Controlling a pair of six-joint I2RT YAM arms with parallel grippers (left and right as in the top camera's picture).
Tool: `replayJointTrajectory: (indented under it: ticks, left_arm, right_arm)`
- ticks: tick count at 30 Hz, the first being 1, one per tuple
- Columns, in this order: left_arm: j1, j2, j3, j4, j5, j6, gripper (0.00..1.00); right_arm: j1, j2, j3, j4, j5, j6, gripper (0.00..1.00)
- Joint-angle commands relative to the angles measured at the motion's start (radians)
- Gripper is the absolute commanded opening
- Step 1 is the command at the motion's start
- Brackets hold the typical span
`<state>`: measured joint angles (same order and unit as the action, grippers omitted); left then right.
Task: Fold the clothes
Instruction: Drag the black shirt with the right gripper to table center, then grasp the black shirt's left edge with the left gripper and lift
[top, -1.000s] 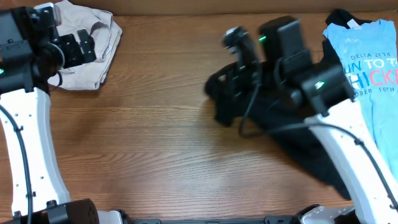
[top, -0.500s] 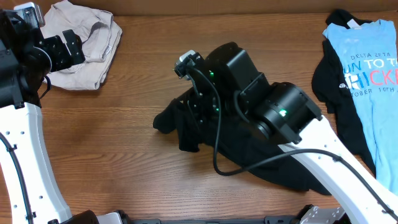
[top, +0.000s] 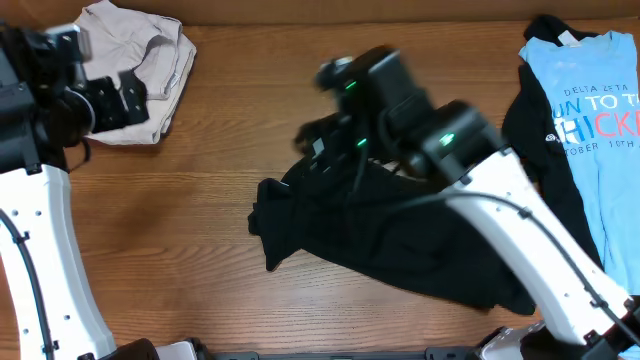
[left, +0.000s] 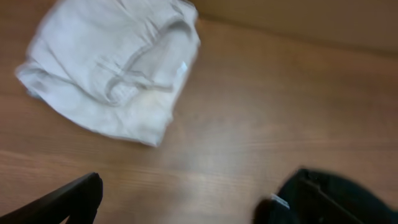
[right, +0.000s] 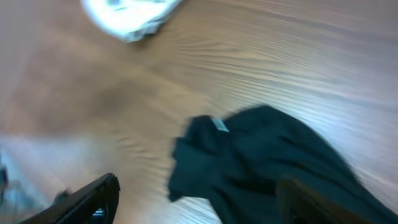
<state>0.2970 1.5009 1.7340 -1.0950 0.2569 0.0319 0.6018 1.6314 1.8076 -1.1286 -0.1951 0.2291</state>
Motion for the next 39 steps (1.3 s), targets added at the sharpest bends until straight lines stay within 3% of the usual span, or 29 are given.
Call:
replayJointTrajectory:
  ticks: [1, 10, 17, 33, 39]
  left_arm:
    - [-0.071, -0.013, -0.048, -0.043, 0.055, 0.043, 0.98]
    - [-0.336, 0.025, -0.331, -0.011, -0.008, 0.043, 0.96]
    - [-0.469, 0.085, -0.46, 0.085, -0.039, 0.144, 0.96]
    - [-0.496, 0.328, -0.465, 0.057, 0.044, 0.272, 0.8]
    - [-0.497, 0.33, -0.465, 0.055, 0.06, 0.283, 0.68]
  right_arm:
    - [-0.126, -0.065, 0.027, -0.055, 0.002, 0.038, 0.85]
    - [-0.401, -0.124, 0.026, -0.241, -0.007, 0.028, 0.85]
    - [-0.45, -0.122, -0.013, -0.248, -0.004, -0.024, 0.86]
    - [-0.45, -0.116, -0.023, -0.238, 0.023, -0.024, 0.86]
    - [-0.45, -0.116, -0.023, -0.228, 0.023, -0.024, 0.86]
